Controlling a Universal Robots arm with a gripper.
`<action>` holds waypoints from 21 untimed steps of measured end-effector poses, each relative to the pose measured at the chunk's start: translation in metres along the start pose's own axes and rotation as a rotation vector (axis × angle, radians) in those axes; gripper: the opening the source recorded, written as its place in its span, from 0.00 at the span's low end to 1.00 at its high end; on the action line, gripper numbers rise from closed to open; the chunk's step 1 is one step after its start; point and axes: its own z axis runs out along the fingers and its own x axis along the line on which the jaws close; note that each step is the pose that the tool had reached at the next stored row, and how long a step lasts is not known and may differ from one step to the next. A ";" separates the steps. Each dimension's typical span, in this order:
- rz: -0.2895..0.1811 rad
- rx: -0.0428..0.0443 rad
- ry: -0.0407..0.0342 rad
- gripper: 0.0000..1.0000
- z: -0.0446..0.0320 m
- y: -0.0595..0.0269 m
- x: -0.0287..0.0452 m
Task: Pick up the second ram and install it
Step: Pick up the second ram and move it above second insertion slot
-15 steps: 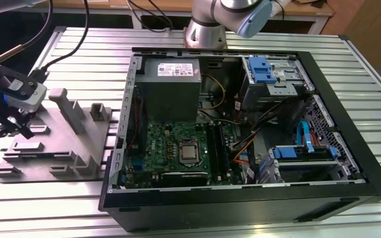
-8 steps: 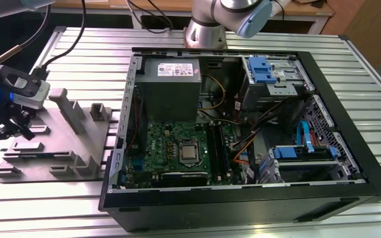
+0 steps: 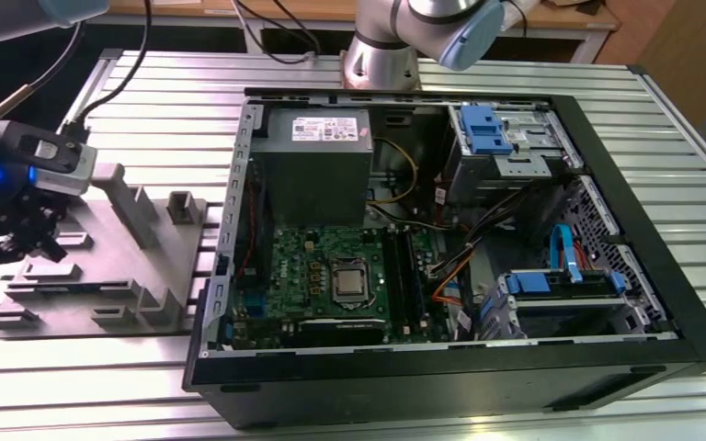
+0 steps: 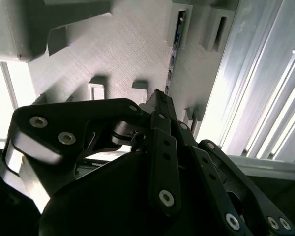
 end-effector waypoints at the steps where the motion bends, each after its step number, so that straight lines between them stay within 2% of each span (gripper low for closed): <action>1: -0.018 -0.0005 0.0009 0.10 0.0005 0.0000 0.0000; 21: -0.381 -0.0094 0.0168 0.10 0.0122 -0.0005 0.0003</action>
